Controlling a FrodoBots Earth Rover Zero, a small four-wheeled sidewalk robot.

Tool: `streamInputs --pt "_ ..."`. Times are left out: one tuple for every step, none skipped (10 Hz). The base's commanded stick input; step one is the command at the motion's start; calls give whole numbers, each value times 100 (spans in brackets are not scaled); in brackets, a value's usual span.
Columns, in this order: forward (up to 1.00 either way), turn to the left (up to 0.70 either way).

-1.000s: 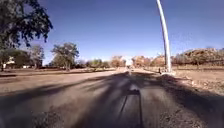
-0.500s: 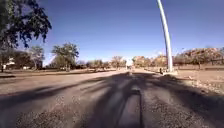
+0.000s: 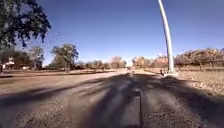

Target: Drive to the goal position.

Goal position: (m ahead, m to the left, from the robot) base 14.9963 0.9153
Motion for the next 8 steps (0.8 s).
streamInputs --pt "50 0" --pt "50 0" --pt "50 0" --pt "50 0" --pt "50 0" --pt "50 0" --pt "50 0" --pt "50 0"
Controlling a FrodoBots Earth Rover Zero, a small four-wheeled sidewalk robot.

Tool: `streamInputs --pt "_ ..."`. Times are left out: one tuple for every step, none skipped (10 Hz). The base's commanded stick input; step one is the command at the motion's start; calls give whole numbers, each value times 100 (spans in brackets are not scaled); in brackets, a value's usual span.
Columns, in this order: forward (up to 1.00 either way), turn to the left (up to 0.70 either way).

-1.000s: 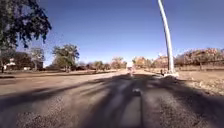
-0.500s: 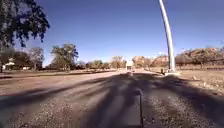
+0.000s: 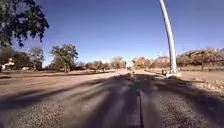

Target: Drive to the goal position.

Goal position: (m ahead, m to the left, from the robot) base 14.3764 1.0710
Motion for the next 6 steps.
streamInputs --pt "50 0" --pt "50 0" --pt "50 0" --pt "50 0" --pt "50 0" --pt "50 0"
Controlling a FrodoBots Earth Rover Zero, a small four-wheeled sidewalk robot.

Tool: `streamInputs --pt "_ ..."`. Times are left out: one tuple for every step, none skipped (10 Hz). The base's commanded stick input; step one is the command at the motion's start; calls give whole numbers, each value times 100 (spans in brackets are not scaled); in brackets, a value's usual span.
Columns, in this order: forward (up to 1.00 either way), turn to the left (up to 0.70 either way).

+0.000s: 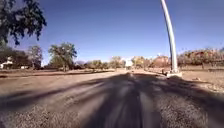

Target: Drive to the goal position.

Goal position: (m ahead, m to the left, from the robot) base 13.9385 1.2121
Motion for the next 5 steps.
streamInputs --pt "50 0" --pt "50 0" --pt "50 0" --pt "50 0" --pt "50 0"
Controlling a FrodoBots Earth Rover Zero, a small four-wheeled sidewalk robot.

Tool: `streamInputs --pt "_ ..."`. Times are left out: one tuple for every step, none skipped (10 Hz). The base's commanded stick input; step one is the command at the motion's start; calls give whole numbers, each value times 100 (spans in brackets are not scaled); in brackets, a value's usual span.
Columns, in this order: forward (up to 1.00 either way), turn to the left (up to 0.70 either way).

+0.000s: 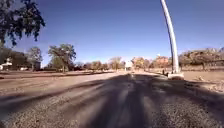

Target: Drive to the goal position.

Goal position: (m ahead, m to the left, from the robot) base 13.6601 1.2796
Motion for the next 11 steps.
streamInputs --pt "50 0" --pt "50 0" --pt "50 0" --pt "50 0" --pt "50 0" --pt "50 0" --pt "50 0" --pt "50 0" --pt "50 0" --pt "50 0" --pt "50 0"
